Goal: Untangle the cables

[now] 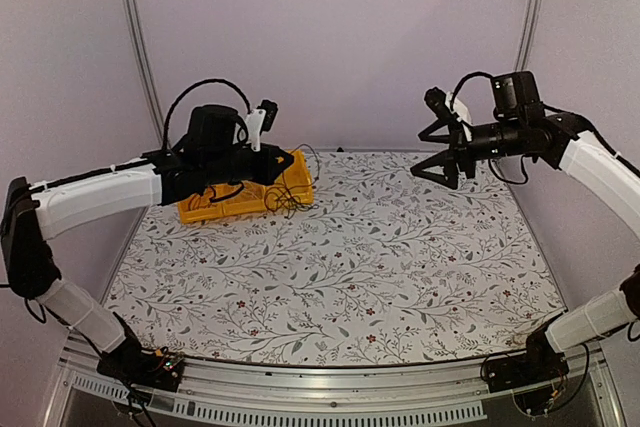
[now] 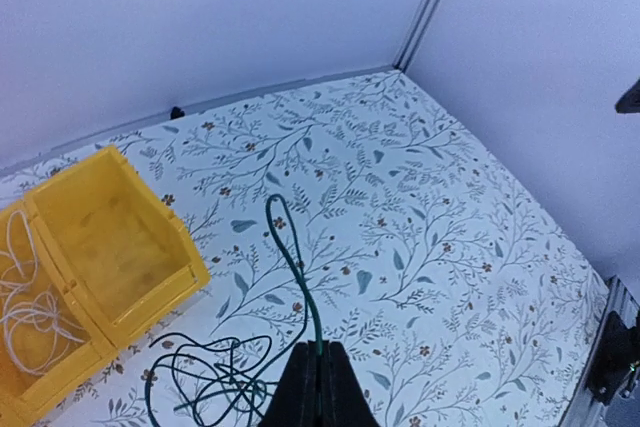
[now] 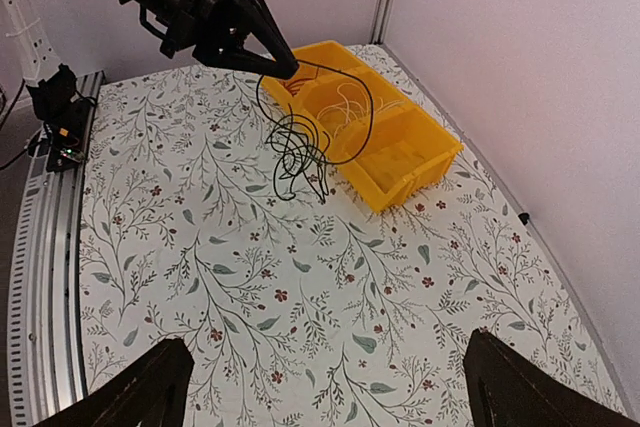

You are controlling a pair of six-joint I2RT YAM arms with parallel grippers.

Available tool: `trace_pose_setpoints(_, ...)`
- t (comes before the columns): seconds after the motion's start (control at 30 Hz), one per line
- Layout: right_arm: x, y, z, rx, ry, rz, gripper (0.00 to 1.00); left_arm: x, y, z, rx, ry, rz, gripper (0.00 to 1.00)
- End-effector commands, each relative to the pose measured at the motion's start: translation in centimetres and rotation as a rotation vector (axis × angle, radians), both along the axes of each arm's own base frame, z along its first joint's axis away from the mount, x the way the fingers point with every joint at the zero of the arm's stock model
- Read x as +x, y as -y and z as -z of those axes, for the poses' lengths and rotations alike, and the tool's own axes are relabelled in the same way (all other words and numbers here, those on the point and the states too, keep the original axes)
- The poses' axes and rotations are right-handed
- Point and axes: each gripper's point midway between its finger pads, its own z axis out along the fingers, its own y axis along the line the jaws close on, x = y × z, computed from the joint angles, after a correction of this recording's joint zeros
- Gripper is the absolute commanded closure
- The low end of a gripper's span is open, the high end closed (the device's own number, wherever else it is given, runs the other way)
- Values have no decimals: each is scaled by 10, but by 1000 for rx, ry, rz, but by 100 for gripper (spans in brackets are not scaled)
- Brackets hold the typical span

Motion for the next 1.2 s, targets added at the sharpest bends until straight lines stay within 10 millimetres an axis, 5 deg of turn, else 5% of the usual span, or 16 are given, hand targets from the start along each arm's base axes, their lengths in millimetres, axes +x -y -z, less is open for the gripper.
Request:
trace_pose_setpoints(0.0, -19, -18, -42, 79, -66, -152, 1, -44, 31, -60, -36, 181, 190, 100)
trace_pose_setpoints(0.17, -11, -62, -42, -24, 5, -183, 1, -83, 50, -85, -61, 251, 290, 100)
trace_pose_setpoints(0.5, -13, -117, 2, -42, -107, -301, 7, -109, 61, -65, -48, 239, 366, 100)
trace_pose_setpoints(0.8, -10, -146, 39, -23, -266, -353, 34, -115, 59, -58, -75, 248, 371, 100)
trace_pose_setpoints(0.97, -10, -154, 27, 9, -295, -371, 100, -111, 57, -52, -61, 261, 348, 100)
trace_pose_setpoints(1.17, -39, -151, -15, 92, -288, -471, 100, -76, 45, -29, -31, 311, 160, 72)
